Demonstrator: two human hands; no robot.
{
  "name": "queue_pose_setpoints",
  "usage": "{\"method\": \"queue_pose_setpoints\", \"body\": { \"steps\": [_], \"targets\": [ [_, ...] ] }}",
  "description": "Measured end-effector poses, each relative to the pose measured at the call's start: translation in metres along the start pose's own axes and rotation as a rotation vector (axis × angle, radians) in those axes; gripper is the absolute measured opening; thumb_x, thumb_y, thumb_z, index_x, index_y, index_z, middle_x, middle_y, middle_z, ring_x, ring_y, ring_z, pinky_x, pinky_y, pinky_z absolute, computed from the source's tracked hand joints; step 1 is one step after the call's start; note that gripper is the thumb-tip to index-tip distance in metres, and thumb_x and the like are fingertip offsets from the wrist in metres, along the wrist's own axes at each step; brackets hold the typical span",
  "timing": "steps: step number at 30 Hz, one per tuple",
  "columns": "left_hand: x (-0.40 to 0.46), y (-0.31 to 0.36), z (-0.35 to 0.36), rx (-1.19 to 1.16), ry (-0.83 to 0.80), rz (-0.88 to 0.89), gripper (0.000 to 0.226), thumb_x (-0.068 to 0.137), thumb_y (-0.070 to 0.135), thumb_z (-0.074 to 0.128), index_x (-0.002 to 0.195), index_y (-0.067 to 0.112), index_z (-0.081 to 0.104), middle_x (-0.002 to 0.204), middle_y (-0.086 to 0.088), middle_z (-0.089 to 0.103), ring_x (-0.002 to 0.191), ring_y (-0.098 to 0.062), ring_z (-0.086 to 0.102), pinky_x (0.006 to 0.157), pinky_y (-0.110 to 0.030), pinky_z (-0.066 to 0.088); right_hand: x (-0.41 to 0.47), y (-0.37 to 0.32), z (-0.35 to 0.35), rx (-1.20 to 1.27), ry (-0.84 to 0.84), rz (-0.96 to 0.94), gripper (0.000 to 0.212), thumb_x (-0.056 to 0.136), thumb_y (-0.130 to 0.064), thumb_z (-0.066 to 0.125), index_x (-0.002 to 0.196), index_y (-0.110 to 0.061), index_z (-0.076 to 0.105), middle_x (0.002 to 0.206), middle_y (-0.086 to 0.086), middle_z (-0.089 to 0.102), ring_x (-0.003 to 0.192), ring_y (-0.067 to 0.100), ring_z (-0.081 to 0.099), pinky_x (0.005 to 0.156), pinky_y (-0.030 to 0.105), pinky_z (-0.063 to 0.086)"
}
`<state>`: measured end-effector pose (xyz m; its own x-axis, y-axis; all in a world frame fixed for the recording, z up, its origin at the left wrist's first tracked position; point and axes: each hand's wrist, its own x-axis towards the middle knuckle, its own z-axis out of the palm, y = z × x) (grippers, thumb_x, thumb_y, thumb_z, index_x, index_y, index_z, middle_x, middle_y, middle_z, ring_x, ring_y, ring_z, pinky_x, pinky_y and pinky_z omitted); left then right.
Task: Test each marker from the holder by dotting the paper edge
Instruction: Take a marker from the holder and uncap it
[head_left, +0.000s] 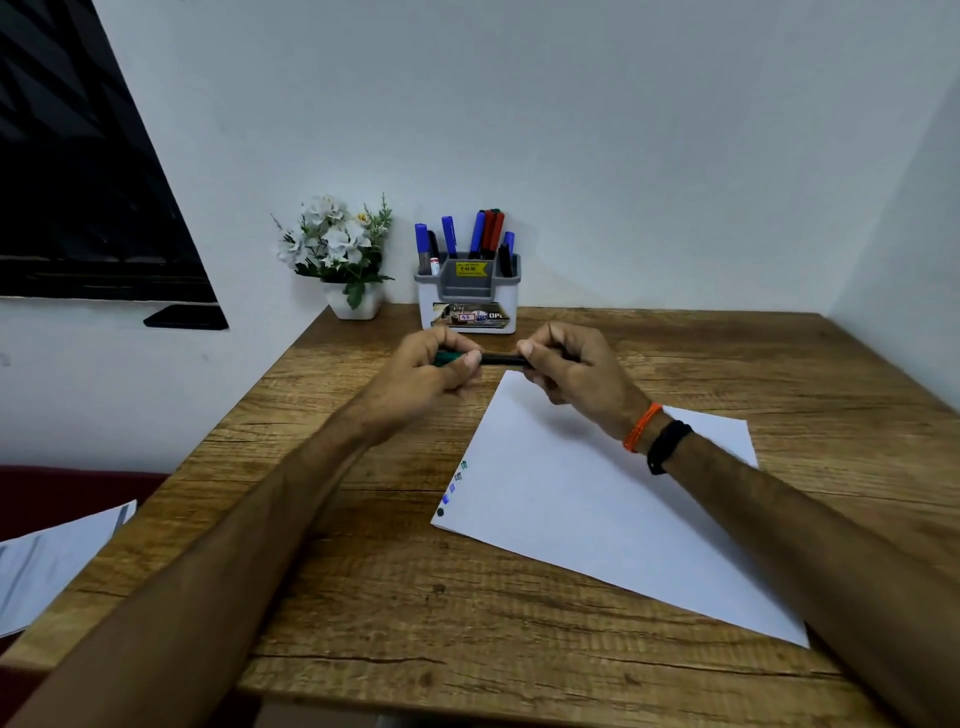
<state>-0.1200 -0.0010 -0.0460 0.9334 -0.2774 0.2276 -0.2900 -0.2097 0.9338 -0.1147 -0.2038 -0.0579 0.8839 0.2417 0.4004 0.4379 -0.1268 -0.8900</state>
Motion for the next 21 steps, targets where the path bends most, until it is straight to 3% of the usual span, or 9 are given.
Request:
{"method": "queue_pose_setpoints", "body": {
  "steps": [5,8,12,16,21],
  "targets": [
    [0.007,0.002,-0.009,-0.187,0.242,0.004,0.016,0.081,0.000,0.070,0.093,0.008,0.062,0.095,-0.011,0.069,0.076,-0.009,0.071,0.067,-0.017,0.056,-0.001,-0.006,0.007,-0.054,0.012,0.078,0.015,0.095,-0.019,0.061,0.098,-0.004,0.064,0.076,0.003,0.074,0.057,0.008,0.062,0.049,0.018,0.043],
    [0.016,0.010,-0.012,-0.206,0.272,0.039,0.013,0.083,-0.002,0.069,0.092,0.006,0.064,0.094,-0.012,0.072,0.084,-0.013,0.072,0.069,-0.020,0.057,0.006,-0.006,0.006,-0.163,-0.035,0.122,0.012,0.092,-0.021,0.066,0.093,-0.010,0.069,0.058,-0.011,0.065,0.056,0.002,0.058,0.059,0.017,0.044],
    [0.045,0.036,-0.019,-0.094,0.368,0.135,0.018,0.083,0.000,0.071,0.099,0.004,0.066,0.092,-0.017,0.073,0.083,-0.021,0.074,0.072,-0.031,0.061,0.034,-0.008,-0.002,-0.314,0.075,0.160,0.014,0.089,-0.029,0.069,0.091,-0.015,0.070,0.072,-0.002,0.068,0.068,0.012,0.060,0.068,0.032,0.049],
    [0.081,0.061,-0.027,0.017,0.447,0.173,0.027,0.079,0.009,0.077,0.103,0.004,0.066,0.085,-0.012,0.073,0.081,-0.022,0.074,0.073,-0.036,0.061,0.060,0.000,-0.014,-0.361,0.287,0.194,0.011,0.085,-0.027,0.073,0.091,-0.017,0.069,0.084,-0.002,0.071,0.081,0.011,0.065,0.068,0.017,0.048],
    [0.123,0.080,-0.032,0.200,0.517,0.237,0.026,0.077,0.020,0.081,0.098,0.011,0.068,0.091,-0.009,0.073,0.078,-0.016,0.073,0.072,-0.033,0.061,0.080,0.009,-0.022,-0.433,0.351,0.215,0.010,0.084,-0.014,0.068,0.094,-0.014,0.070,0.079,-0.001,0.069,0.077,0.008,0.060,0.077,0.018,0.048]
  ]
}}
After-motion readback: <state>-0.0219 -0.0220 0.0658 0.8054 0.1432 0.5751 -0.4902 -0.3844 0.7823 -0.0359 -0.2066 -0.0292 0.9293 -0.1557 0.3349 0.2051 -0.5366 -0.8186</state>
